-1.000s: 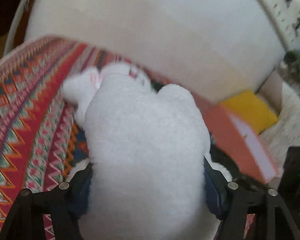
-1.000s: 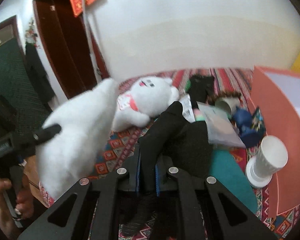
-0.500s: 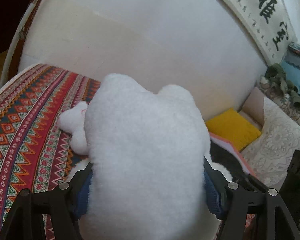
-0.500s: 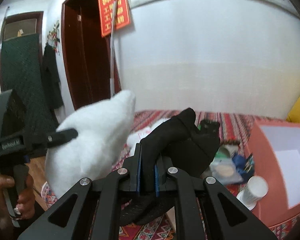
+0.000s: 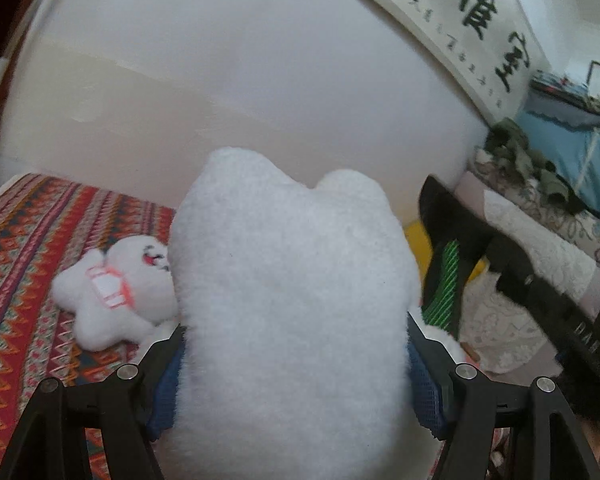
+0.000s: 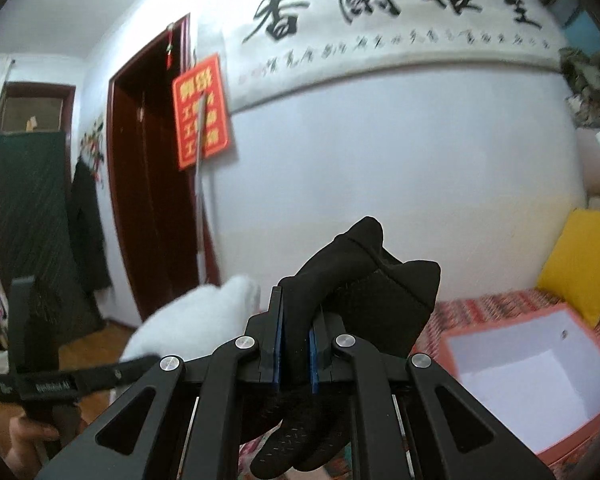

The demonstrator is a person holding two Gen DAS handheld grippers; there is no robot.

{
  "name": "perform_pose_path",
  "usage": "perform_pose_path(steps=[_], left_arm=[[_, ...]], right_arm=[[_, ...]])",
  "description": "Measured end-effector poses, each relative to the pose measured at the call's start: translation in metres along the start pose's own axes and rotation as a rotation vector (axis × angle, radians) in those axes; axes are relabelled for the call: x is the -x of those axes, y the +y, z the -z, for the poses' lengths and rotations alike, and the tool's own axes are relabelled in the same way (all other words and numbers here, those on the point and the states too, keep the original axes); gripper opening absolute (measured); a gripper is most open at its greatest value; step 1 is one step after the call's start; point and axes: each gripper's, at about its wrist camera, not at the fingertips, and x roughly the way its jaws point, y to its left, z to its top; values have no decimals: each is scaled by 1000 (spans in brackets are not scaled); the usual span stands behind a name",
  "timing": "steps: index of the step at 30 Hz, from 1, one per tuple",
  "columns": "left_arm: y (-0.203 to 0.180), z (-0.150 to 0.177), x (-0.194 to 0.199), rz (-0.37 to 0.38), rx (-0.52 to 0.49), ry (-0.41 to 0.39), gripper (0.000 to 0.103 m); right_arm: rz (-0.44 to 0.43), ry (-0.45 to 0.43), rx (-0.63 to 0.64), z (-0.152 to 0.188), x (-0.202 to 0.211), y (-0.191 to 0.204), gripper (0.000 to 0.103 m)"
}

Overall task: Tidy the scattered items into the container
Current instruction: 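Lift the white plush bear with the left gripper while the right gripper lifts the black glove, then drop the plush bear and black glove into the pink box, opening both grippers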

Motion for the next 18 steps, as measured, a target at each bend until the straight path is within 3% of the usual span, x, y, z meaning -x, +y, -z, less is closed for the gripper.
perform_pose_path(steps=[8,14,18], left_arm=[[-65,-14,-60,82,-82,86,76],[-138,-16,-143,185,-168,193,76],[-182,-14,-203,226,-214,250,78]], right_arm=[[156,-117,-34,-46,48,-70,10],[285,-141,-69,-60,73,-143,10],[358,-99,-96,-53,62,-191,10]])
